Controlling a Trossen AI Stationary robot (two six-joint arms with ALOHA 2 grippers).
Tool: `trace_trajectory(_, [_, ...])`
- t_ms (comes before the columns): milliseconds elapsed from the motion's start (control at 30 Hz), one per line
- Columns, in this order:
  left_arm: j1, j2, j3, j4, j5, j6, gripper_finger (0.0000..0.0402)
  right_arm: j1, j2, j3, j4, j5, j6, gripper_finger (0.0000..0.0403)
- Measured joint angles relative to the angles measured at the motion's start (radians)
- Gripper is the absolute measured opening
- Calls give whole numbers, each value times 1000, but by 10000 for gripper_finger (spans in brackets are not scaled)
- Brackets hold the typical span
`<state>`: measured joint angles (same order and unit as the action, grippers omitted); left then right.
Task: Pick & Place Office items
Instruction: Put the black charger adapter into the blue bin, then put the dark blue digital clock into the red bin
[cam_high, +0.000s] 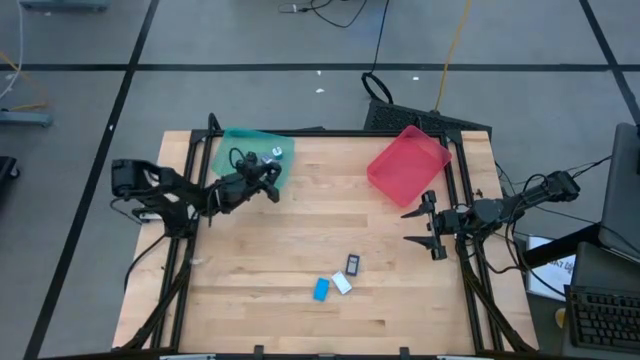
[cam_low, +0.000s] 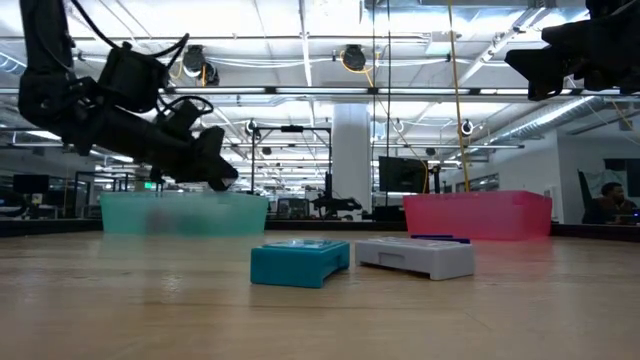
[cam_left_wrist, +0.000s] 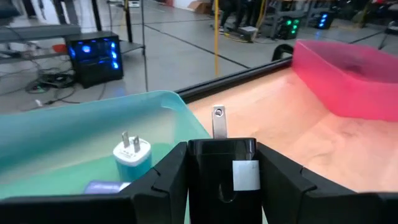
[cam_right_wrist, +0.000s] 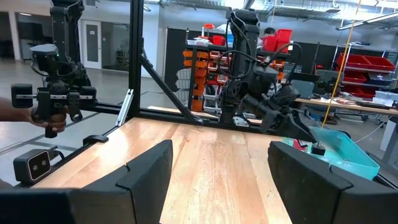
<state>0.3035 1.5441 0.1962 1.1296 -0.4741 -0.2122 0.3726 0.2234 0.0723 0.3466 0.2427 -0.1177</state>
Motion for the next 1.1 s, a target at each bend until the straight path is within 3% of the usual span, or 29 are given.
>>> trace_trajectory(433, [11, 95, 23, -5, 1, -28, 151, 0, 0, 0, -1, -1, -3, 252])
trace_trajectory(767, [10, 96, 23, -4, 11, 2, 252, 0, 0, 0, -1, 0, -3, 251])
trace_trajectory(1100, [9, 87, 22, 23, 10, 1, 280, 0, 0, 0, -17, 0, -3, 251])
